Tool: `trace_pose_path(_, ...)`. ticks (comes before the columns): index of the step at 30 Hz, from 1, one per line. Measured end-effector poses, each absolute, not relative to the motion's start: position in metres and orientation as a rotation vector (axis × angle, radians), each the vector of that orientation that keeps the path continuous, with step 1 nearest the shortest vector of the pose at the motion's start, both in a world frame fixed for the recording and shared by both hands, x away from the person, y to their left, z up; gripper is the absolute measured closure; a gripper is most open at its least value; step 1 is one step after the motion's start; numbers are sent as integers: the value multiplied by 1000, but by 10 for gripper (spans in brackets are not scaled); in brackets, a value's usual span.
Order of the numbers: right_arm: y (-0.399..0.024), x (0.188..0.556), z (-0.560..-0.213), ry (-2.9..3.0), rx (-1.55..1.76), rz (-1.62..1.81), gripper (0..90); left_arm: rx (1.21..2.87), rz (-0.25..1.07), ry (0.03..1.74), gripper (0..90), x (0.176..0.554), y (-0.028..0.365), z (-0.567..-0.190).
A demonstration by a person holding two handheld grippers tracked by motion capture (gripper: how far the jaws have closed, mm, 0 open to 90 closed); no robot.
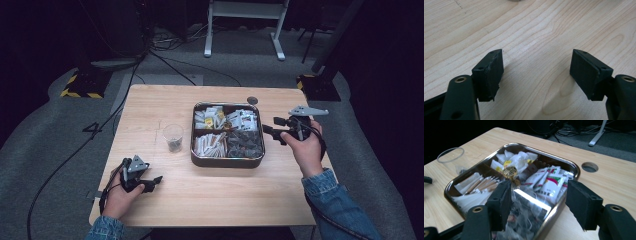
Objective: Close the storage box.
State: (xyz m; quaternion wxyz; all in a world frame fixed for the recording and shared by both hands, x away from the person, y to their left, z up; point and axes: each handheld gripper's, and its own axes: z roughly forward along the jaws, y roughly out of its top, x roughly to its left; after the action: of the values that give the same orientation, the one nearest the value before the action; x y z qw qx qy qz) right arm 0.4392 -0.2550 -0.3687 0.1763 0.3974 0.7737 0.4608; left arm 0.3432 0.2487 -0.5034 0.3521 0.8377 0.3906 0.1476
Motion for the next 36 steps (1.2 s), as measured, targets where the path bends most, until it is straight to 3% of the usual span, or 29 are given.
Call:
trace_pose_path(14, -299, 410, -392, 2164, 1159, 1305, 359, 2170, 386, 1007, 274, 344, 249, -503)
trace_pose_path(36, -343, 397, -474, 2239, 1241, 1136, 284, 2170, 386, 1007, 274, 344, 249, -503)
